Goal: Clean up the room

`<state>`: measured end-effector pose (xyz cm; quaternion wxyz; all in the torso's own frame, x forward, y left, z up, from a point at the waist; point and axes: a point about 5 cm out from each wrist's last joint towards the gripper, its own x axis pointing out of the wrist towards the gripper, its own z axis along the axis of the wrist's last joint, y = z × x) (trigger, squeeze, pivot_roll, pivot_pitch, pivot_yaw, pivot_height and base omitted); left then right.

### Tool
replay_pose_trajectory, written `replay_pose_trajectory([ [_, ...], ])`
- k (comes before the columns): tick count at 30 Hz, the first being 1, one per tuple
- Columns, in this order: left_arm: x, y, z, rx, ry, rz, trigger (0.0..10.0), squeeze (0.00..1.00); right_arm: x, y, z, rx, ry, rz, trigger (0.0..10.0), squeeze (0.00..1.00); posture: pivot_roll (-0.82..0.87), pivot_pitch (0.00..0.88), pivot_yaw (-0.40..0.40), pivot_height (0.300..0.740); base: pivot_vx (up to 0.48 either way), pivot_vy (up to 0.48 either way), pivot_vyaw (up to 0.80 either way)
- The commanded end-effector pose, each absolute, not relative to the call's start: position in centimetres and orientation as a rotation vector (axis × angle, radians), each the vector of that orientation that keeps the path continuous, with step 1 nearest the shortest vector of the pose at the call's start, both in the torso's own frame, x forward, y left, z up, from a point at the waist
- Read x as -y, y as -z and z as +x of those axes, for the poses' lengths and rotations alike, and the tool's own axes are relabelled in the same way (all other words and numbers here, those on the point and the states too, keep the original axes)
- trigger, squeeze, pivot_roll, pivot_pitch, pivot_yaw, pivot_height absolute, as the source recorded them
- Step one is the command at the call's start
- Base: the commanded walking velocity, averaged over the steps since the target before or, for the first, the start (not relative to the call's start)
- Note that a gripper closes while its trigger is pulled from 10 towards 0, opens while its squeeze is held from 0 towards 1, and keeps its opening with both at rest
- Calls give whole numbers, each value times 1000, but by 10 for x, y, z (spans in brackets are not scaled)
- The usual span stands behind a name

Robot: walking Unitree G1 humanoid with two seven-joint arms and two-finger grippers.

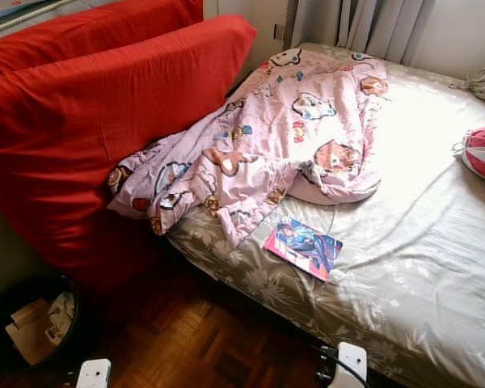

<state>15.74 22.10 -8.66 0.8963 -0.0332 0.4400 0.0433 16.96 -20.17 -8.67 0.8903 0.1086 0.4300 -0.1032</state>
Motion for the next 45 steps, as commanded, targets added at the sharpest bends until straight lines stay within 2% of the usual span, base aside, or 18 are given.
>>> replay_pose_trajectory([
  [1,-185,47,248,-799,4,27,10000,0,213,61,219,-851,209,277,10000,0,2,0,-2,740,0,0,0],
  [27,-187,42,253,-767,-32,83,10000,0,214,59,222,-839,234,298,10000,0,6,0,-2,740,0,0,0],
  [42,-185,37,257,-643,-52,-8,10000,0,218,46,233,-647,183,215,10000,0,4,2,-5,740,0,0,0],
  [45,-184,35,256,-600,-41,-23,10000,0,218,44,233,-595,178,228,10000,0,6,25,-1,740,0,0,0],
])
